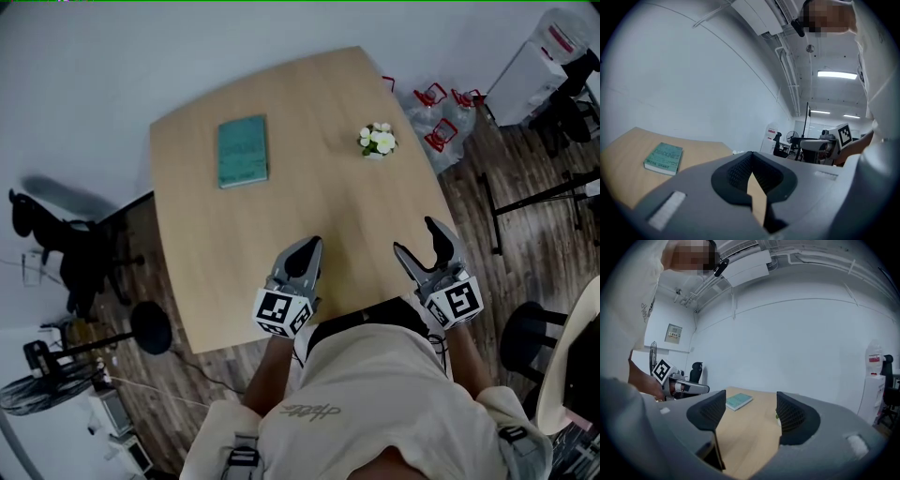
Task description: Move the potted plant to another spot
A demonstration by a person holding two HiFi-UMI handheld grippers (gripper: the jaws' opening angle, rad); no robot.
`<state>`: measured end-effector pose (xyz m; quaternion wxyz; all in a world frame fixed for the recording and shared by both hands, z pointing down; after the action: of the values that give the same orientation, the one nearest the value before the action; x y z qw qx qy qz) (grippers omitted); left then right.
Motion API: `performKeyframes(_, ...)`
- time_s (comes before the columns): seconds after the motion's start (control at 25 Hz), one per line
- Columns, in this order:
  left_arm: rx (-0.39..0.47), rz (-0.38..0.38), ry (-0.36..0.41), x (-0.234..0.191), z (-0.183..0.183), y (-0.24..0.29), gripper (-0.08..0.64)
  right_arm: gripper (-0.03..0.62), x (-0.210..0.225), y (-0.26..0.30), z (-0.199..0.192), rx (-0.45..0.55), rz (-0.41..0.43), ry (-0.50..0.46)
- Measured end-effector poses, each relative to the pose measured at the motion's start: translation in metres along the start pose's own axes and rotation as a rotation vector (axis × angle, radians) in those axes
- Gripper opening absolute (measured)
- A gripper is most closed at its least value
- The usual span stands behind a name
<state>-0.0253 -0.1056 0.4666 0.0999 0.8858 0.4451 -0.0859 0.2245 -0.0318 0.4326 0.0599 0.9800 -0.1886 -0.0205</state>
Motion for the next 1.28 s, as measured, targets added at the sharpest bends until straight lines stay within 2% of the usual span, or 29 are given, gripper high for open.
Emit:
performKeyframes(0.32,-0.011,0.018,-0.005,0.011,-0.001,0.015,0.018,0.331,0.026,-0.001,-0.013,-0.023,0.011,0.017)
performKeyframes(0.68,-0.016,0.107,-0.01,0.018,0.017,0.041,0.018,0.331,0.089,0.034,-0.025,-0.046,0.038,0.033)
performKeyframes(0.88,-0.037,0.125,0.017,0.03,0.024,0.066,0.018,0.331,0.123,0.063,-0.049,-0.112,0.088,-0.017)
performKeyframes(1.0,-0.056,0.142,0.026,0.037,0.026,0.08,0.018,0.331,0.146,0.082,-0.067,-0.146,0.118,-0.008)
performKeyframes(1.28,-0.099,0.222,-0.005,0.033,0.023,0.1,0.018,0.333,0.181,0.141,-0.107,-0.22,0.189,0.002)
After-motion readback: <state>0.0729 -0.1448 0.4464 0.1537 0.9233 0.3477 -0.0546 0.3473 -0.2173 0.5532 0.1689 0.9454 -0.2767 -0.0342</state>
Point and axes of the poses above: the fingertips, and each gripper's own axes: y forward along the fingers, x to its right, z out of its top, the point moved 7 cm from there along -y, backward along the fingers
